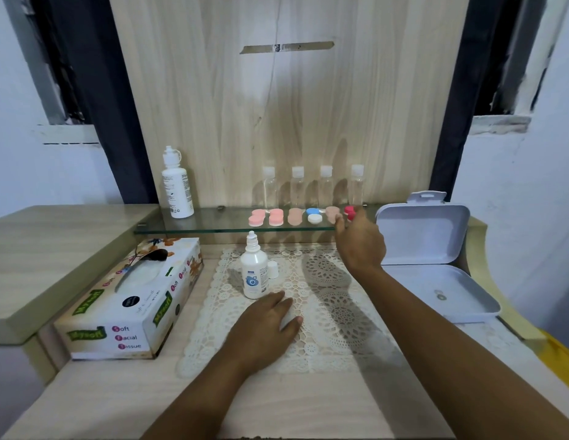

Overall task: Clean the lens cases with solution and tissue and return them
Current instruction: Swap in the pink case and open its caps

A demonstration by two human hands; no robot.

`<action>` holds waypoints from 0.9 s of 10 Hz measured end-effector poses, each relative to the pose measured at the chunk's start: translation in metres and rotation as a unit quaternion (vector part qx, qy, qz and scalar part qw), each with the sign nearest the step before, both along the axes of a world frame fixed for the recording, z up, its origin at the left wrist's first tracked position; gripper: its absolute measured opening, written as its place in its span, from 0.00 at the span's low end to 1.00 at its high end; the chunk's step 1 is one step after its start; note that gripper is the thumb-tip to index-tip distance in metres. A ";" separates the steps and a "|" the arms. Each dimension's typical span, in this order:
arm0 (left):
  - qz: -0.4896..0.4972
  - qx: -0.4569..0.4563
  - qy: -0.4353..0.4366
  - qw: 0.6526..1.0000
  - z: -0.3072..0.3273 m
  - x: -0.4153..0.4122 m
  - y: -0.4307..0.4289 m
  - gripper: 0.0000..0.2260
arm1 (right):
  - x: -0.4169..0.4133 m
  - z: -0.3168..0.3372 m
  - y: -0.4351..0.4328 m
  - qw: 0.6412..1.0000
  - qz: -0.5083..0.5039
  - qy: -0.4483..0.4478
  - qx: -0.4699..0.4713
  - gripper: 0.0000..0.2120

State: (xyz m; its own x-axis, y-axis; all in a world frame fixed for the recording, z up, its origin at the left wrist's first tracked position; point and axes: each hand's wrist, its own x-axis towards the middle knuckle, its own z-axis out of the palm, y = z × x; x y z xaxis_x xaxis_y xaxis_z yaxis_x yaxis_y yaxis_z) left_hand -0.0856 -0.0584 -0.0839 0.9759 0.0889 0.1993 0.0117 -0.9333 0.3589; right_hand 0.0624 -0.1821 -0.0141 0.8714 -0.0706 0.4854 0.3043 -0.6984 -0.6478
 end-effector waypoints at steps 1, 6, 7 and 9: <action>0.001 0.001 0.002 1.000 0.000 0.000 0.000 0.24 | -0.001 -0.002 -0.003 1.000 -0.025 0.012 0.002 0.16; -0.001 -0.001 -0.002 1.000 -0.002 0.000 0.001 0.24 | 0.007 0.000 -0.003 0.998 -0.046 0.042 -0.008 0.14; -0.004 0.004 -0.006 1.000 -0.002 0.000 0.001 0.24 | 0.006 0.000 -0.004 0.998 -0.049 0.038 0.005 0.14; -0.004 0.005 -0.008 1.000 -0.002 0.000 0.001 0.24 | 0.001 -0.007 -0.007 0.999 -0.035 -0.011 0.031 0.14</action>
